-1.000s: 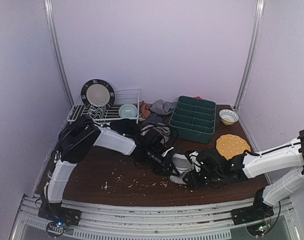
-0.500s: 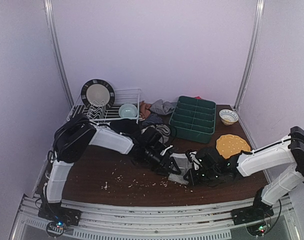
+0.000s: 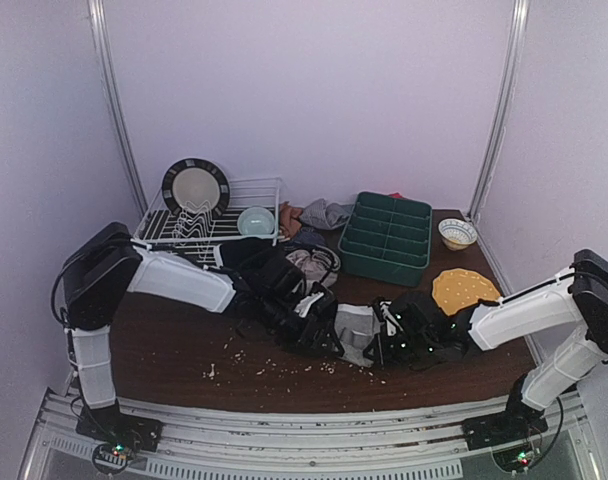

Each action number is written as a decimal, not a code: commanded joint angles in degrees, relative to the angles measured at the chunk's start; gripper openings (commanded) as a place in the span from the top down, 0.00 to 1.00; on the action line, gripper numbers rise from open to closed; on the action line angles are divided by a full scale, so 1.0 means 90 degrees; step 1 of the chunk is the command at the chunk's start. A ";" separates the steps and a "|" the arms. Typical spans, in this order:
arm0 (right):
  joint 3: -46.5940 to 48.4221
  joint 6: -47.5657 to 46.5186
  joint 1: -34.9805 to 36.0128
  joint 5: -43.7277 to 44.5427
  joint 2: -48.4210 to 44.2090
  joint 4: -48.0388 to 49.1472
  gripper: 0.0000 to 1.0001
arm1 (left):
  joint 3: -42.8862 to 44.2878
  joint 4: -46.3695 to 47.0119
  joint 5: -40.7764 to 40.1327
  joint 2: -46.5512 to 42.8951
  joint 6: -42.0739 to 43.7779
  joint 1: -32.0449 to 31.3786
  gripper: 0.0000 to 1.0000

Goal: Roll the underwear
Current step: Roll the underwear at the center of the board.

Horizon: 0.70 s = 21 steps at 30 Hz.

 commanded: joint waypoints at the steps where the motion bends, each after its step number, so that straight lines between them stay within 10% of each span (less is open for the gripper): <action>1: -0.0108 0.0175 -0.0028 -0.0146 0.0197 -0.0759 1.00 | 0.0073 -0.0452 -0.1545 -0.0363 0.0960 -0.0260 0.02; 15: -0.0107 0.0262 -0.0038 -0.0307 0.0293 -0.0748 1.00 | 0.1518 -0.1061 -0.1659 0.0735 0.1479 -0.0280 0.22; 21: -0.0169 0.0250 -0.0025 -0.0328 0.0111 -0.0789 1.00 | 0.1886 -0.1346 -0.1547 0.1170 0.1522 -0.0275 0.53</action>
